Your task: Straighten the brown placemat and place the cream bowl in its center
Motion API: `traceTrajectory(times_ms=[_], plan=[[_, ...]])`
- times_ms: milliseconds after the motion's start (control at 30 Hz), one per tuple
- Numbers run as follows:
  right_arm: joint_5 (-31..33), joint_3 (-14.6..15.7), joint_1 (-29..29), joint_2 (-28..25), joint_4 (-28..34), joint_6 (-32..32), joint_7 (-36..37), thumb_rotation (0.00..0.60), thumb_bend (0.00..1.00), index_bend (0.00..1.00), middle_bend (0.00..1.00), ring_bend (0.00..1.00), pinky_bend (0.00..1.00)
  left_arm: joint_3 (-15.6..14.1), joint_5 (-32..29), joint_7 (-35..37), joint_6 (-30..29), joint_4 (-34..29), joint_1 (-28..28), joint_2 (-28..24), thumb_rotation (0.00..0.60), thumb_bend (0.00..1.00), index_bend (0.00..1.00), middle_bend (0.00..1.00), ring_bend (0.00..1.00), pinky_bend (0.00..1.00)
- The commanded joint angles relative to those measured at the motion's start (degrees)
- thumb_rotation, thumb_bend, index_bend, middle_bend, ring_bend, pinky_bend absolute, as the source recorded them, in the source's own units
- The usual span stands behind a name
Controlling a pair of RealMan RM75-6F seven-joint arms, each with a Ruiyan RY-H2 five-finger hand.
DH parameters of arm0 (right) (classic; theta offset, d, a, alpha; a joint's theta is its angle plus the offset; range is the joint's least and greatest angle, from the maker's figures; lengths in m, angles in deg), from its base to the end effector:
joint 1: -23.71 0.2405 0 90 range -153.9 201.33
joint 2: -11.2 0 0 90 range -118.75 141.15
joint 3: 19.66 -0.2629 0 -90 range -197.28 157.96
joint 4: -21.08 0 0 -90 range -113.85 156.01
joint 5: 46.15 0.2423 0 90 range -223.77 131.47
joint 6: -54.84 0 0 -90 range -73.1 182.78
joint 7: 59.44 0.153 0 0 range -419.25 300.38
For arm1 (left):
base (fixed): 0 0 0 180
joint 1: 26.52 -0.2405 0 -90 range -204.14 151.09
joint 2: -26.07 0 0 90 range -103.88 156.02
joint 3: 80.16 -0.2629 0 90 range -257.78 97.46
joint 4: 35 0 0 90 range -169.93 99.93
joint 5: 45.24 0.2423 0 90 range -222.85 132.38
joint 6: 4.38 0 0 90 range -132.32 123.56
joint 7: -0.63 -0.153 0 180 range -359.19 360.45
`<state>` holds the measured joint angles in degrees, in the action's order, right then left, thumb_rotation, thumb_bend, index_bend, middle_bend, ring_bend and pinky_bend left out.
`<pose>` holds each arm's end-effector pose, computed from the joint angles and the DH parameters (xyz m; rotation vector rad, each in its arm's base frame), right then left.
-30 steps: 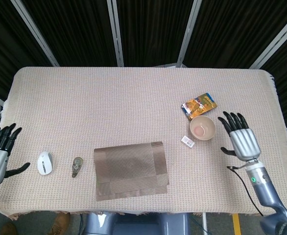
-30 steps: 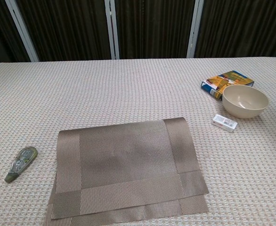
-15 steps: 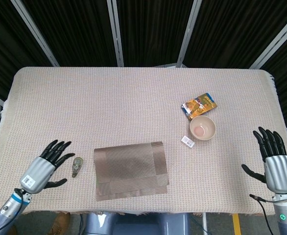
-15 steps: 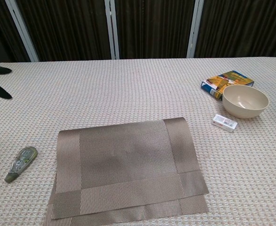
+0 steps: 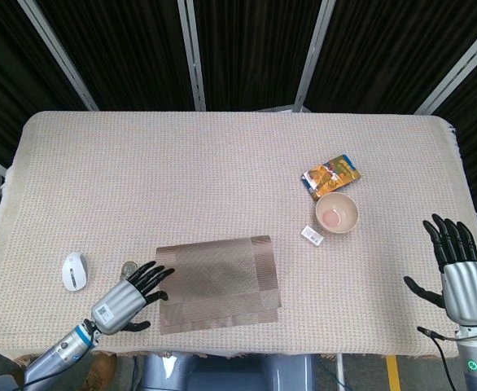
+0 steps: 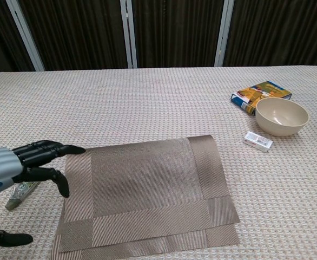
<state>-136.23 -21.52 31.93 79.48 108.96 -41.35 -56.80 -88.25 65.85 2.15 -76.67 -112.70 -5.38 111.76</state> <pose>-0.3072 -0.2054 0.1359 1.3587 -0.7391 1.1318 -0.2421 0.1937 -0.0477 -2.1992 -0.8063 -1.1177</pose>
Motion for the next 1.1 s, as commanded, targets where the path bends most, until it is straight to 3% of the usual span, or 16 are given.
traceTrajectory(times_ms=[33,533,1100], plan=[[0.17,-0.38,-0.01,0.19,-0.32,0.70,0.29,0.600,0.00,0.00,0.00,0.00,0.00,-0.55,-0.26,-0.49,1.17,1.27,0.79,1.76,0.600,0.12,0.36,0.00,0.00,0.00],[0.63,-1.84,-0.59,-0.08,-0.42,2.48,1.07,0.600,0.00,0.00,0.00,0.00,0.00,-2.22,-0.77,0.77,2.01,8.23,2.80,8.71,0.600,0.16,0.36,0.00,0.00,0.00],[0.19,-2.93,-1.31,-0.59,-0.28,2.52,2.72,0.600,0.00,0.00,0.00,0.00,0.00,-3.30,-2.51,0.22,1.68,9.94,3.43,9.35,0.600,0.17,0.36,0.00,0.00,0.00]])
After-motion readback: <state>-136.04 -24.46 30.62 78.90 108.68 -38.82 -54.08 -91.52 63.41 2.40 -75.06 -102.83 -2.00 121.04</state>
